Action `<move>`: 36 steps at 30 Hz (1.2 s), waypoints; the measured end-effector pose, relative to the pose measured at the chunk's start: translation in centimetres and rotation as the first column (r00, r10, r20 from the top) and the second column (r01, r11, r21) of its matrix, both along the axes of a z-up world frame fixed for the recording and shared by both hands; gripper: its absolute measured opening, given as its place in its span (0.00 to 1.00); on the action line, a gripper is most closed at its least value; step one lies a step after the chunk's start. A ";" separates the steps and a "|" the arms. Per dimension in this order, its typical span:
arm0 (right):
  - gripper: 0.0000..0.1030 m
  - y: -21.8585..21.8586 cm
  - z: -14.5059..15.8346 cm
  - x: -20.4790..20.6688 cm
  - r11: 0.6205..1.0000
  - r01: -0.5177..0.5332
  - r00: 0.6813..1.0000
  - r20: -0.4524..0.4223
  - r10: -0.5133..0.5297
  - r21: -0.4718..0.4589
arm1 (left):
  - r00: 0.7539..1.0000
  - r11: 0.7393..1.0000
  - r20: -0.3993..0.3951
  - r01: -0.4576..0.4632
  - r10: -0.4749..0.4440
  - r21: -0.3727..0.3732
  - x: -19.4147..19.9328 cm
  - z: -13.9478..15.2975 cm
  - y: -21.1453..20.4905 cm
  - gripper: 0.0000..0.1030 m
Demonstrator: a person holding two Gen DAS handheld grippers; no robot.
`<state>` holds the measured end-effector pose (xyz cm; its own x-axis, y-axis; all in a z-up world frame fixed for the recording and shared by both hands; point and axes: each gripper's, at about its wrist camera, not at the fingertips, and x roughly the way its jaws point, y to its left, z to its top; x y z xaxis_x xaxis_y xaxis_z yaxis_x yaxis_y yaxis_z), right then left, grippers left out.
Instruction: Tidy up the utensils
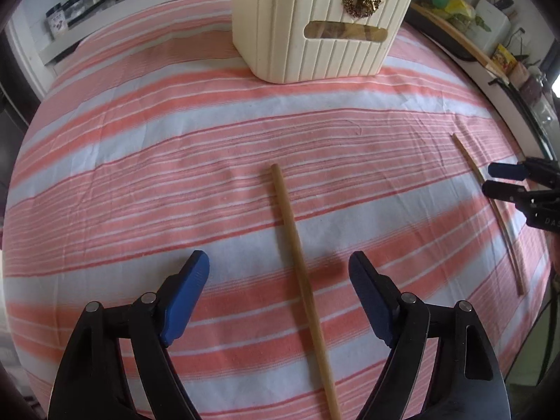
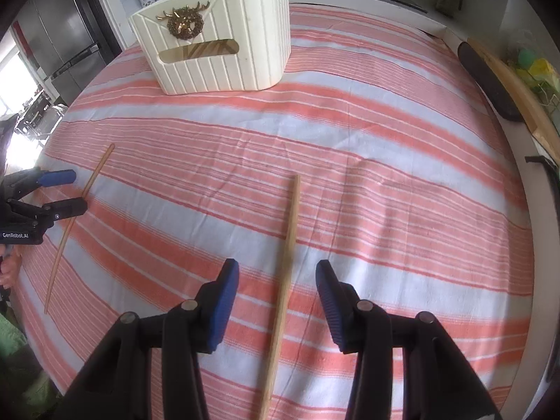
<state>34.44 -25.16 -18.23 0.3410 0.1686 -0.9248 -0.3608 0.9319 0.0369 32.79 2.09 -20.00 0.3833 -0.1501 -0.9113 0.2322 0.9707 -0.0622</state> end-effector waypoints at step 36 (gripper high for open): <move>0.06 2.3 15.7 -8.3 0.962 -0.091 0.854 0.517 -0.057 0.257 | 0.865 0.937 0.484 0.048 0.135 -0.347 -9.1 16.8 4.3 0.05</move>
<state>26.10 -22.82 -2.54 0.7495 0.3887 -0.5358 -0.4116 0.9076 0.0827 23.65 6.36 -3.19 0.7798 -0.3838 -0.4946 0.2789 0.9203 -0.2743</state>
